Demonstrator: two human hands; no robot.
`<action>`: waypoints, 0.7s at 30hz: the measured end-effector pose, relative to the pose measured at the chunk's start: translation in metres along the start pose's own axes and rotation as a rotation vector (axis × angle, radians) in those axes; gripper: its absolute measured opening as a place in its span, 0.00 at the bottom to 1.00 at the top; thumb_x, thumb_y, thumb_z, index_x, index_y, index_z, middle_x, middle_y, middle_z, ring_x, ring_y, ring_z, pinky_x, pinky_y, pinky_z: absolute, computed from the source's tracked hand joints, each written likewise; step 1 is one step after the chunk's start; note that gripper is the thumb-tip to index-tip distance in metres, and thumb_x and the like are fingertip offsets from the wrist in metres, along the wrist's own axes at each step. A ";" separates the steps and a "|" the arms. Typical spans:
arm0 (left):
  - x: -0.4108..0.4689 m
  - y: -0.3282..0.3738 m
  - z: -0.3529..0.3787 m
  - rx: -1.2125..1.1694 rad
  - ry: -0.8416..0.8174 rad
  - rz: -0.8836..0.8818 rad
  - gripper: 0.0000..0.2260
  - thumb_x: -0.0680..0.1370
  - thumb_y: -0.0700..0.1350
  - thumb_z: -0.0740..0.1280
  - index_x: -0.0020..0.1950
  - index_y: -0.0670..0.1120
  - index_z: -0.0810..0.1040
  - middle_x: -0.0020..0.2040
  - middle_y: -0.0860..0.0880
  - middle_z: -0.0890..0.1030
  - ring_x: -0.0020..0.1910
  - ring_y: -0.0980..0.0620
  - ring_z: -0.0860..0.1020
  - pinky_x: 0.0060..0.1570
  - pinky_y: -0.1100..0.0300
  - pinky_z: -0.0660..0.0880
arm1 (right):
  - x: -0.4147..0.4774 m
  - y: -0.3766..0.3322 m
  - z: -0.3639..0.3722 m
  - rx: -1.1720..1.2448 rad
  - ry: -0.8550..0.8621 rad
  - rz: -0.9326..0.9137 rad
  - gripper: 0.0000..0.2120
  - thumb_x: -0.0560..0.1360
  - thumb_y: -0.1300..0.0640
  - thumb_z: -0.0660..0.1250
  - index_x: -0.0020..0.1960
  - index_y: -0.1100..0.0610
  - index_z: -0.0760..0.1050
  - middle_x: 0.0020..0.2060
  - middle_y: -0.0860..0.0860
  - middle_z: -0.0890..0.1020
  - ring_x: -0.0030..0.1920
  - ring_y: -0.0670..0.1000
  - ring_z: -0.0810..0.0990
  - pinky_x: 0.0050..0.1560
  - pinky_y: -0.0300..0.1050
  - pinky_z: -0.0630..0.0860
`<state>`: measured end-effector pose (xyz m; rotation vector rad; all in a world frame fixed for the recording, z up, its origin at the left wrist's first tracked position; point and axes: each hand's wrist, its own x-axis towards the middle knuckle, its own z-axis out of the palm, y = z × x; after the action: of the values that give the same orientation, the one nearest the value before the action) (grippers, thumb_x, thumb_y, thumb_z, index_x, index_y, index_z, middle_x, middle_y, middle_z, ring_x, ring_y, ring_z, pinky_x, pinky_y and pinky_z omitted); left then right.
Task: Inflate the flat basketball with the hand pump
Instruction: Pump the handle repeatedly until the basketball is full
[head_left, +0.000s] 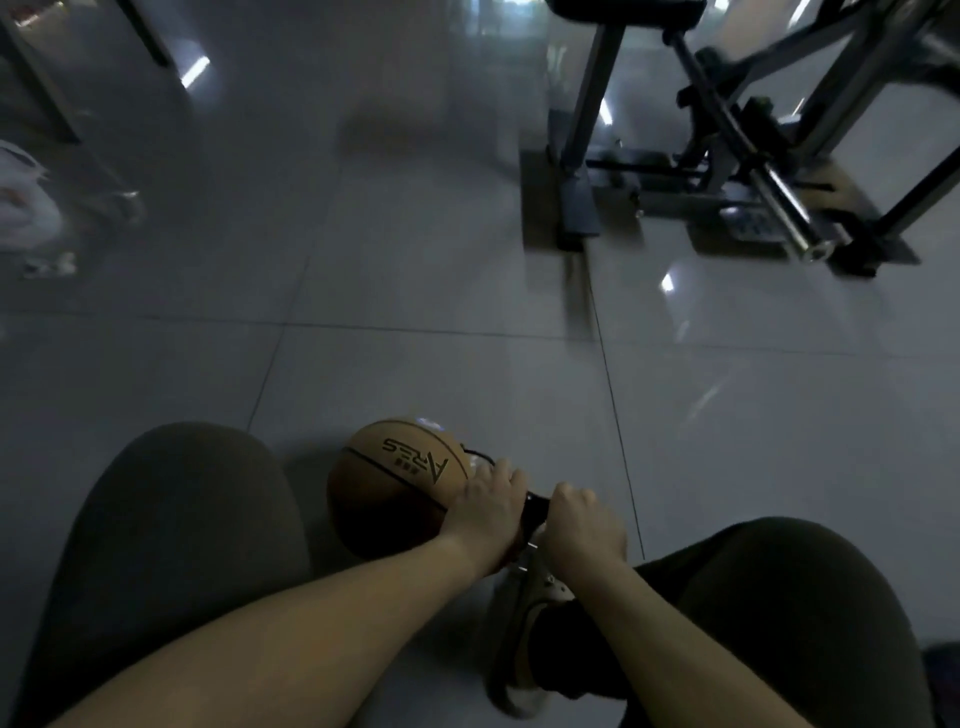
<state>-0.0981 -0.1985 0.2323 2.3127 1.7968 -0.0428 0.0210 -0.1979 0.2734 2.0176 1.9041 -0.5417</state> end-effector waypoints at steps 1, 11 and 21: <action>0.000 0.000 -0.012 -0.036 -0.015 -0.004 0.11 0.80 0.42 0.54 0.59 0.44 0.70 0.58 0.41 0.73 0.58 0.40 0.73 0.55 0.50 0.70 | -0.003 0.001 -0.007 0.052 0.008 -0.004 0.10 0.76 0.56 0.65 0.56 0.54 0.70 0.53 0.54 0.76 0.51 0.56 0.78 0.43 0.48 0.75; -0.002 -0.013 -0.124 -0.252 0.378 0.085 0.05 0.73 0.47 0.62 0.42 0.49 0.66 0.39 0.51 0.70 0.35 0.52 0.68 0.30 0.62 0.55 | -0.029 -0.003 -0.063 0.315 0.666 -0.147 0.06 0.73 0.56 0.64 0.47 0.54 0.69 0.43 0.50 0.71 0.33 0.47 0.71 0.34 0.46 0.77; 0.009 -0.010 -0.022 -0.088 0.372 -0.004 0.08 0.69 0.40 0.67 0.45 0.47 0.70 0.43 0.46 0.74 0.39 0.45 0.75 0.31 0.55 0.72 | 0.002 -0.007 -0.015 0.052 0.368 -0.044 0.05 0.78 0.60 0.62 0.51 0.55 0.66 0.46 0.52 0.71 0.37 0.48 0.72 0.35 0.41 0.73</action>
<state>-0.1077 -0.1831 0.2508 2.3730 1.9191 0.4856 0.0153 -0.1884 0.2863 2.2375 2.1637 -0.2423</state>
